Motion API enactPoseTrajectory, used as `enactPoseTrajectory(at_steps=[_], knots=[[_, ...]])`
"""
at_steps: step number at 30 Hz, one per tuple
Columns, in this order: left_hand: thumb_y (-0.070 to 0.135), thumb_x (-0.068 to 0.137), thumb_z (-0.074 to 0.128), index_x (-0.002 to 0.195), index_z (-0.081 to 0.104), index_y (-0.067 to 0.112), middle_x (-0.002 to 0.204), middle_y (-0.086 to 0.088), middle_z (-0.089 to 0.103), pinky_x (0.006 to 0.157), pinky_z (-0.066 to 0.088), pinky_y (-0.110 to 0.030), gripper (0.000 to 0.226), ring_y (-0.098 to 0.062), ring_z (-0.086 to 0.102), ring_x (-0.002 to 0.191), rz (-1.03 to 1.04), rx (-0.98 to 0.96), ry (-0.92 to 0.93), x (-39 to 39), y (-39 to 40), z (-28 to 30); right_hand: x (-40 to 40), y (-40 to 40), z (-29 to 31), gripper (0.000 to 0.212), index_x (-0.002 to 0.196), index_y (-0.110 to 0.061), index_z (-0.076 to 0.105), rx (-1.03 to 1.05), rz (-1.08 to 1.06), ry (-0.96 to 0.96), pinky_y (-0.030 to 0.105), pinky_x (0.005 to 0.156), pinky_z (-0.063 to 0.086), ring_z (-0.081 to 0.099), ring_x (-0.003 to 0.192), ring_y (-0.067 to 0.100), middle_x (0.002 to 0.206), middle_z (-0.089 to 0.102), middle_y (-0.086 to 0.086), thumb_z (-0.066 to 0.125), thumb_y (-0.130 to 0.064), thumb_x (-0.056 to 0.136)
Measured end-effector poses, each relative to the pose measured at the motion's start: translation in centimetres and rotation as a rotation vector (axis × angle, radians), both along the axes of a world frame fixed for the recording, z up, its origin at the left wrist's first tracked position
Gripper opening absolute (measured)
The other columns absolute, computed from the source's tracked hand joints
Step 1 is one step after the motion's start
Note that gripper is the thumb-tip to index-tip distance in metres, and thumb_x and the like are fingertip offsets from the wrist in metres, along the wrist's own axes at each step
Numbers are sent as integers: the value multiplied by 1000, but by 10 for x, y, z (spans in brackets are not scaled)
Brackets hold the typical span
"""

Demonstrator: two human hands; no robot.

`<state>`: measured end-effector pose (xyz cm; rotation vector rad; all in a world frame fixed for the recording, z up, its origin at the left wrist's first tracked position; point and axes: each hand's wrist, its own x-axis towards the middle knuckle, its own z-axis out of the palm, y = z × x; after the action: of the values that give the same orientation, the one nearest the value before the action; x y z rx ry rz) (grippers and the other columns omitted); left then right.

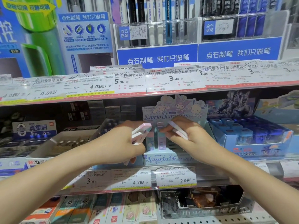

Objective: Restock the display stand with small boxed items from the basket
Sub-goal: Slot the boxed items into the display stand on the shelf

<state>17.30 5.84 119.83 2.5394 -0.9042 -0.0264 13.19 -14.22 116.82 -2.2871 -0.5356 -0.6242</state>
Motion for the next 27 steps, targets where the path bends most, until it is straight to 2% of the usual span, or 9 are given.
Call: enactPoseTrajectory(at_steps=[2,4,6,8,12,16,19,22,27], knots=[[18,82,53,88,60,3,56,-7,67,56,50,-28,17,-6,55,40,4,-22,-15,0,-1,0,-5,-1,7,11,94,-22,63,119,60,144,7,78,42,56,87,-14,81,64,-24,53,-20,90],[19,81,56,84,60,5,60,-10,67,57,52,-33,15,-13,58,45,27,-68,-61,-3,-2,-1,-10,0,9,10,97,-23,57,259,100,247,4,54,37,51,55,-16,52,53,-32,52,-17,91],[16,80,58,77,54,13,62,-10,64,57,50,-36,7,-16,57,47,23,-160,-140,-9,-5,-3,-16,5,7,1,90,-20,51,453,153,347,7,43,29,44,45,-6,48,48,-26,52,-21,90],[11,80,61,67,45,17,57,-9,58,52,45,-33,21,-14,52,45,-4,-267,-211,-18,-8,-4,-20,8,6,13,82,-15,46,696,235,479,12,40,21,36,47,1,58,43,-16,52,-25,89],[4,81,62,69,52,2,49,-4,54,43,40,-20,15,-15,53,43,-68,-442,-129,-31,-15,-5,-27,11,7,14,74,-9,43,1041,435,596,18,39,20,33,49,9,67,41,1,42,-23,71],[8,83,64,69,61,4,40,0,55,42,38,-15,15,-14,48,39,-132,-583,150,-38,-23,-10,-29,19,5,14,73,-9,45,1134,482,549,22,51,32,39,57,12,69,41,3,43,-23,76],[20,82,68,68,63,2,42,-1,56,45,37,-16,23,-14,45,45,-131,-656,242,-41,-27,-15,-24,21,0,18,78,-7,48,1174,392,437,25,68,41,49,67,13,73,46,4,50,-25,76],[20,79,72,63,66,11,49,-6,57,47,40,-16,19,-15,49,46,-143,-703,288,-44,-33,-17,-18,24,-3,33,95,2,50,1125,306,408,39,85,48,56,82,22,85,51,13,56,-27,83],[17,75,77,56,66,21,52,-3,59,47,42,-21,22,-16,51,45,-172,-705,331,-41,-35,-16,-20,32,1,22,95,-1,50,1124,274,384,29,56,52,60,65,21,75,58,15,44,-22,93]])
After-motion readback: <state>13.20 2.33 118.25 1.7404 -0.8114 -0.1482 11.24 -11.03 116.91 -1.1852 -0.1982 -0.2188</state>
